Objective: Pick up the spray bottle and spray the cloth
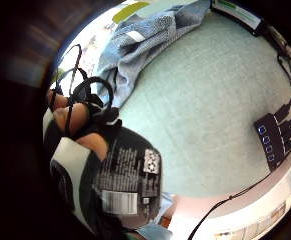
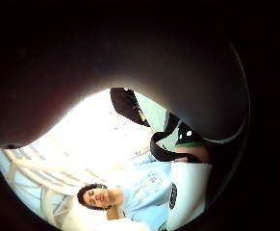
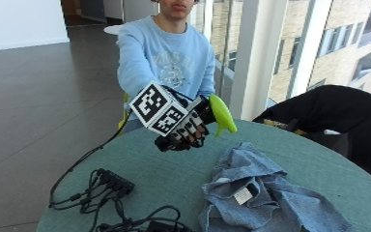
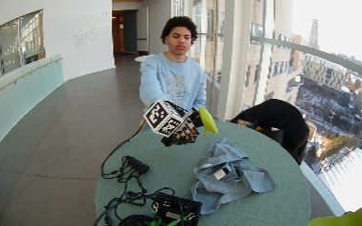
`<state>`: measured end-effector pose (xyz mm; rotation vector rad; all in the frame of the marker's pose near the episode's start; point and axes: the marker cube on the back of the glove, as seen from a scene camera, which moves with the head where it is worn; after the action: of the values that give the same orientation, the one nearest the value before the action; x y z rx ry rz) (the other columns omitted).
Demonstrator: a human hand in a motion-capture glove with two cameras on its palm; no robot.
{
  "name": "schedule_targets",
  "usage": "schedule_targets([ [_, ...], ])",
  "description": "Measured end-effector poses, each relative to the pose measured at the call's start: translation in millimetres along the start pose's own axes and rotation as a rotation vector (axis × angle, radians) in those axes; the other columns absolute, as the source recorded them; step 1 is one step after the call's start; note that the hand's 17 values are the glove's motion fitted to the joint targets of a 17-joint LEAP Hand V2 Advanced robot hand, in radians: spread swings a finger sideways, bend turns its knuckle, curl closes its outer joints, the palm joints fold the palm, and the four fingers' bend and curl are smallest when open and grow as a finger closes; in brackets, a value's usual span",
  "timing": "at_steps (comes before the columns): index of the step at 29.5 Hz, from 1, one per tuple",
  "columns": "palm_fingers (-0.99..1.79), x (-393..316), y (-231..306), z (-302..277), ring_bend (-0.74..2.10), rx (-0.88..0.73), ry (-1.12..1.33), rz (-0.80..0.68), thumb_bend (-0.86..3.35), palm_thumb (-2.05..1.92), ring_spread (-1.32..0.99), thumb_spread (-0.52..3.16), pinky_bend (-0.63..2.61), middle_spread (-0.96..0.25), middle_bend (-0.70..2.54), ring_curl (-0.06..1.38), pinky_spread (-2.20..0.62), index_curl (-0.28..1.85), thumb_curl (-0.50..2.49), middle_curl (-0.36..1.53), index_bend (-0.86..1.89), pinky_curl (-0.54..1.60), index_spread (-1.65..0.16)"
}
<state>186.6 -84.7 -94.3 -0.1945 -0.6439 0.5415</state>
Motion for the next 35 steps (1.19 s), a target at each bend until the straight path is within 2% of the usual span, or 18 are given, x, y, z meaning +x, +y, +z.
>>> schedule_targets([
  [35,1.19,0.1,-3.1,8.7,0.51,-0.005,0.049,0.032,-0.02,0.86,-0.04,1.01,0.2,-0.08,0.39,0.38,0.14,0.42,0.53,0.46,0.16,0.35,-0.21],
])
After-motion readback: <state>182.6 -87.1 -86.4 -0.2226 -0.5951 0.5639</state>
